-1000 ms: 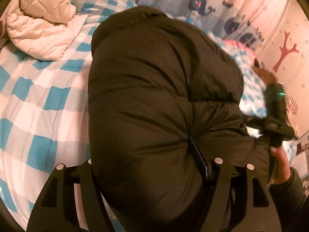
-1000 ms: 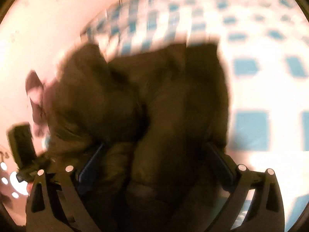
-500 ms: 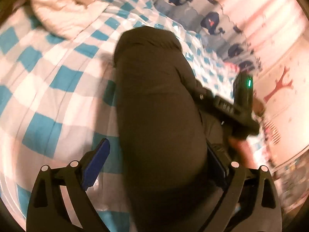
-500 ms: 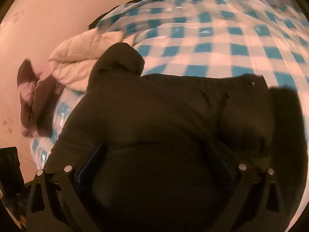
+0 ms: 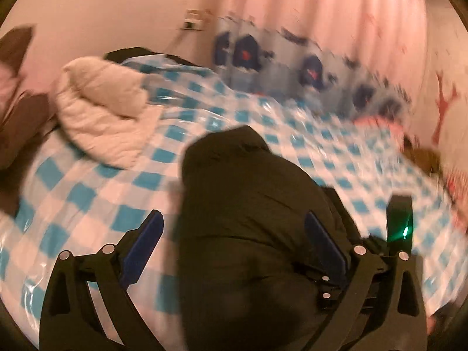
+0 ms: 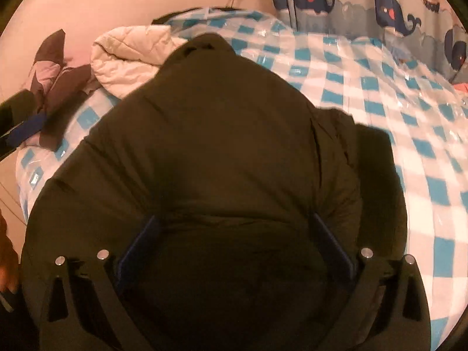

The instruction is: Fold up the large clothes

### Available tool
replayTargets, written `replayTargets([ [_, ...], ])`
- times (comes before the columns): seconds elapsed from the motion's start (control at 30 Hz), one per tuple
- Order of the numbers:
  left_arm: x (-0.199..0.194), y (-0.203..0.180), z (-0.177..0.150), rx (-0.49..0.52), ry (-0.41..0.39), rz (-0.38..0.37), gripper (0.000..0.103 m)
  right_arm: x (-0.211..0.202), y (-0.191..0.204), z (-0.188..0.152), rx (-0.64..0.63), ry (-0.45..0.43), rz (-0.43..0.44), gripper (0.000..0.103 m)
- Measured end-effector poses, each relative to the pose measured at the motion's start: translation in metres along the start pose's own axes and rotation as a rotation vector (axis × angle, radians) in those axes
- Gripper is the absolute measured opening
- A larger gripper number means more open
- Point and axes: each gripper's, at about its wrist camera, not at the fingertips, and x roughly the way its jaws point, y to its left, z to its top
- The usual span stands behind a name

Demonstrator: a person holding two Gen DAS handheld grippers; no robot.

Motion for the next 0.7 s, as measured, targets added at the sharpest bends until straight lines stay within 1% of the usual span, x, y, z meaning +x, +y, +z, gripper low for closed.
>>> replayTargets([
  [0.03,0.006,-0.01,-0.004,0.03,0.029,0.022,0.093,-0.003,-0.002,0.003,0.009,0.015,0.011,0.097],
  [0.07,0.008,-0.018,-0.01,0.052,0.054,0.018,0.093,-0.014,-0.004,0.003,0.026,0.001,0.026,0.097],
  [0.13,0.011,-0.027,-0.02,0.083,0.074,0.015,0.093,-0.043,-0.006,-0.009,0.05,-0.084,0.035,0.097],
  [0.17,0.012,-0.028,-0.024,0.087,0.078,0.02,0.093,-0.047,-0.006,-0.016,0.041,-0.092,0.006,0.097],
  [0.2,0.014,-0.03,-0.028,0.098,0.092,0.024,0.093,-0.045,-0.008,-0.026,0.039,-0.08,-0.006,0.097],
  [0.23,0.015,-0.032,-0.03,0.107,0.104,0.017,0.093,-0.037,-0.011,-0.037,0.053,-0.048,0.001,0.097],
  [0.27,0.017,-0.036,-0.03,0.113,0.111,0.013,0.093,-0.026,-0.019,-0.048,0.101,-0.016,0.047,0.097],
  [0.33,0.016,-0.044,-0.031,0.134,0.099,0.01,0.093,-0.029,-0.03,-0.053,0.164,0.0,0.073,0.097],
  [0.37,0.014,-0.045,-0.031,0.148,0.094,0.009,0.093,-0.036,-0.032,-0.051,0.18,-0.01,0.079,0.097],
  [0.43,0.01,-0.051,-0.032,0.179,0.077,0.013,0.093,-0.063,-0.033,-0.053,0.193,-0.099,0.094,0.097],
  [0.47,0.008,-0.054,-0.033,0.188,0.075,0.012,0.093,-0.068,-0.034,-0.055,0.191,-0.113,0.083,0.097],
  [0.53,0.006,-0.056,-0.033,0.197,0.076,0.004,0.093,-0.065,-0.037,-0.06,0.18,-0.08,0.053,0.097],
  [0.57,0.005,-0.059,-0.033,0.204,0.076,0.0,0.093,-0.055,-0.039,-0.067,0.178,-0.042,0.056,0.097],
  [0.63,0.0,-0.063,-0.032,0.215,0.062,-0.006,0.093,-0.044,-0.041,-0.074,0.194,-0.011,0.077,0.097],
  [0.7,-0.003,-0.065,-0.033,0.229,0.049,0.0,0.093,-0.05,-0.043,-0.07,0.215,-0.013,0.098,0.097],
])
